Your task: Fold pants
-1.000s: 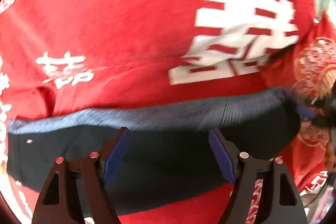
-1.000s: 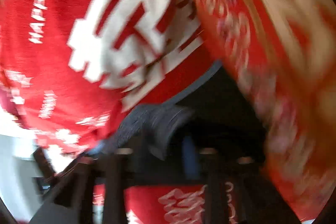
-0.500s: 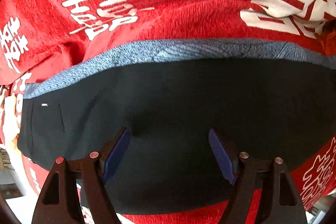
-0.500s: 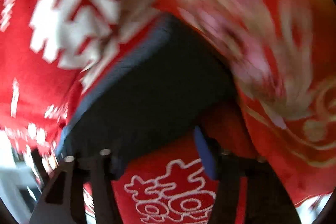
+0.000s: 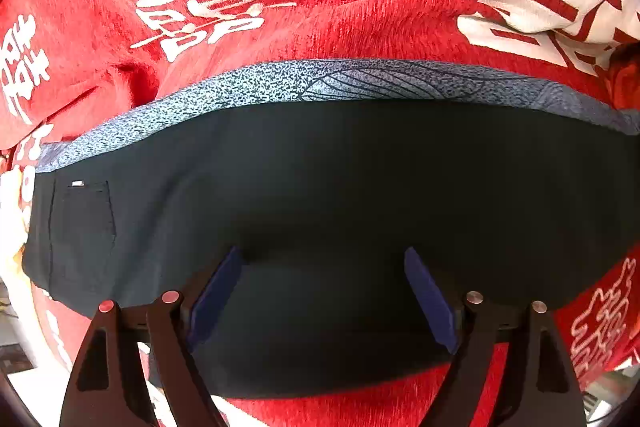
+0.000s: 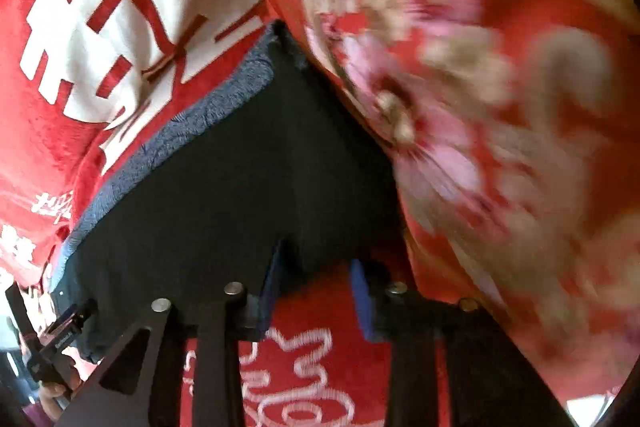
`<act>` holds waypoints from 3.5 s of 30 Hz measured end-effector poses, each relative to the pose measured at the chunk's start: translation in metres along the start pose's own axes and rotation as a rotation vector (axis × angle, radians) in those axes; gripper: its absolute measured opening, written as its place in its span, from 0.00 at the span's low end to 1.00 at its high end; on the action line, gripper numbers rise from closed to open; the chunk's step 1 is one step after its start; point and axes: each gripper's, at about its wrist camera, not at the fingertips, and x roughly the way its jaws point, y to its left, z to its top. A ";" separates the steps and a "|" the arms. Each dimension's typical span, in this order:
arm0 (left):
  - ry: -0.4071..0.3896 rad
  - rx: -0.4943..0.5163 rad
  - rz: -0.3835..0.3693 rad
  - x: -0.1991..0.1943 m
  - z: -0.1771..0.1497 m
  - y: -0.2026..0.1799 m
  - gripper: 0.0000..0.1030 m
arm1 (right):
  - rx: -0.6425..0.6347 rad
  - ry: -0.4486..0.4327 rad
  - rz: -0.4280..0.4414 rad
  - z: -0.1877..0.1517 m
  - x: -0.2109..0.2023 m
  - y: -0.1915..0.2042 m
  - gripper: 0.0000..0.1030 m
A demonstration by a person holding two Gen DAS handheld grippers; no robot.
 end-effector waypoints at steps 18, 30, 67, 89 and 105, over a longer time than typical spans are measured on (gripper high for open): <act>-0.078 -0.125 0.031 0.029 0.064 0.004 0.95 | -0.213 -0.108 -0.082 0.094 0.045 0.072 0.25; -0.049 -0.110 0.066 -0.022 -0.005 0.086 0.95 | -0.121 0.116 0.408 -0.008 0.005 0.103 0.43; -0.096 0.028 0.016 0.037 -0.050 0.322 1.00 | -0.198 0.253 0.503 -0.220 0.102 0.313 0.10; -0.062 0.066 -0.137 0.013 -0.057 0.156 1.00 | -0.387 0.090 0.196 -0.143 0.057 0.260 0.35; -0.085 -0.188 -0.024 0.059 0.062 0.177 1.00 | -0.444 0.011 0.139 -0.043 0.095 0.303 0.36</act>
